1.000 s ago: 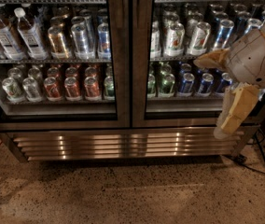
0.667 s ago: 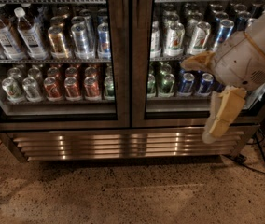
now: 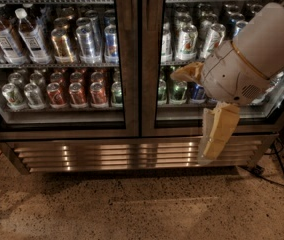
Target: Open left fridge door
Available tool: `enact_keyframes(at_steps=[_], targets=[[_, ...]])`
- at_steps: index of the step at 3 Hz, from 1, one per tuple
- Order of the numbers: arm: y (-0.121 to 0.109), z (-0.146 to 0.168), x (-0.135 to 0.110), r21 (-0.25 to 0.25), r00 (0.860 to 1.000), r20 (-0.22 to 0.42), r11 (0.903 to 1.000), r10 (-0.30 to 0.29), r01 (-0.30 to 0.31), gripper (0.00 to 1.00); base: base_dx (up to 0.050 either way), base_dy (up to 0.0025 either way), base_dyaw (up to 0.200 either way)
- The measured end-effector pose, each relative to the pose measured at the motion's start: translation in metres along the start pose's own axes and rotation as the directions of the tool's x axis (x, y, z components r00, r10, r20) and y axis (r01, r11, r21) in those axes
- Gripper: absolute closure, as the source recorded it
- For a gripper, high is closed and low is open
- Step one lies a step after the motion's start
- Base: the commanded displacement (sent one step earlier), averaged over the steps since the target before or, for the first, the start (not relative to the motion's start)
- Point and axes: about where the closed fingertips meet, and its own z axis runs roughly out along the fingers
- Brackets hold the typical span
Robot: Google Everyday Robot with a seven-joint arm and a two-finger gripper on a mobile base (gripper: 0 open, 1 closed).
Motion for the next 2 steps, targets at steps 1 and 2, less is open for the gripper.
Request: enact_keyframes(at_steps=[1,2], targets=[[0.0,-0.003,0.002,-0.012,0.999,0.042,0.9999,-0.007,0.007,0.0,0.0,0.0,0.0],[0.0,-0.007,0.015,-0.038,0.978,0.205,0.9984,-0.033,0.042,0.0,0.0,0.0,0.0]])
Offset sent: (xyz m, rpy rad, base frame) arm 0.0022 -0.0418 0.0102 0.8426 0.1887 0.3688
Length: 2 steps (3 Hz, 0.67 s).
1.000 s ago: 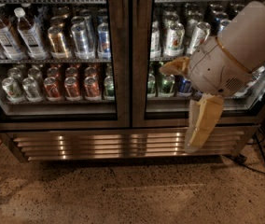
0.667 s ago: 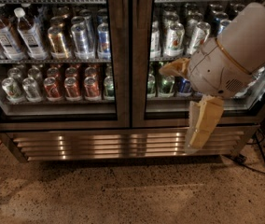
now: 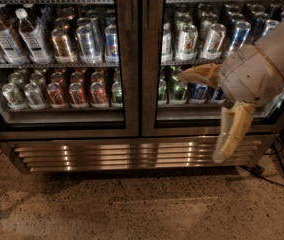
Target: Open left fridge door
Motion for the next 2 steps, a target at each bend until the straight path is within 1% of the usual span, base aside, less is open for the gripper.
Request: enact_keyframes(at_steps=[1,2], targets=[[-0.0022,0.0002,0.0078,-0.059,0.925,0.373,0.9933,-0.071,0.099,0.0,0.0,0.0,0.0],[-0.0082,0.0032,0.0036,-0.054,0.911,0.41,0.9955,-0.049,0.078,0.0,0.0,0.0,0.0]])
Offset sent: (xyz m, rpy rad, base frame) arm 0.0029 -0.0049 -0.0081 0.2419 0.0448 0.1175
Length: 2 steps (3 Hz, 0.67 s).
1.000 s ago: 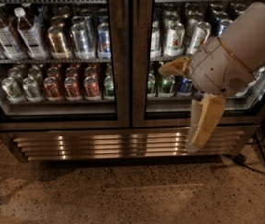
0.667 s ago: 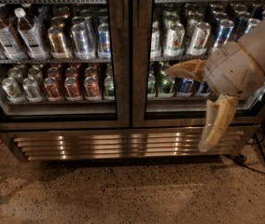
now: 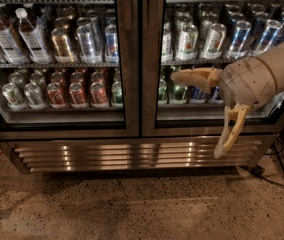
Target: Open left fridge door
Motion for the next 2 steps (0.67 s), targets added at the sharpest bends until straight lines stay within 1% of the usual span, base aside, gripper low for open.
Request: enact_keyframes(at_steps=[1,2], targets=[[-0.001,-0.0008,-0.0007,0.013,1.0,0.001,0.9999,0.0,0.0,0.0,0.0,0.0,0.0],[-0.0009,-0.0032,0.0013,0.086,0.994,0.102,0.9956,0.029,-0.038,0.0,0.0,0.0,0.0]])
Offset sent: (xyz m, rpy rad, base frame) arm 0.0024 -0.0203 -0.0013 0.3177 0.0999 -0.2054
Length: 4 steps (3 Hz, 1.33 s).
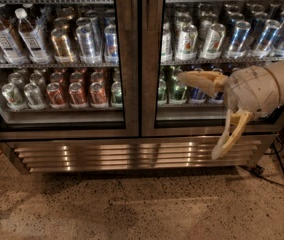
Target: Open left fridge door
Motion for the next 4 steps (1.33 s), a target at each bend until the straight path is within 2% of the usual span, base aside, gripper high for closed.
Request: enact_keyframes(at_steps=[1,2,3,4], targets=[[0.0003,-0.006,0.0016,0.08,0.996,0.085,0.9964,0.023,-0.03,0.0,0.0,0.0,0.0],[0.0003,-0.006,0.0016,0.08,0.996,0.085,0.9964,0.023,-0.03,0.0,0.0,0.0,0.0],[-0.0026,-0.0029,0.0053,0.021,0.977,0.175,0.9913,0.124,-0.13,0.0,0.0,0.0,0.0],[-0.0081,-0.0035,0.0088,-0.018,0.945,0.247,0.9762,0.214,-0.216,0.0,0.0,0.0,0.0]])
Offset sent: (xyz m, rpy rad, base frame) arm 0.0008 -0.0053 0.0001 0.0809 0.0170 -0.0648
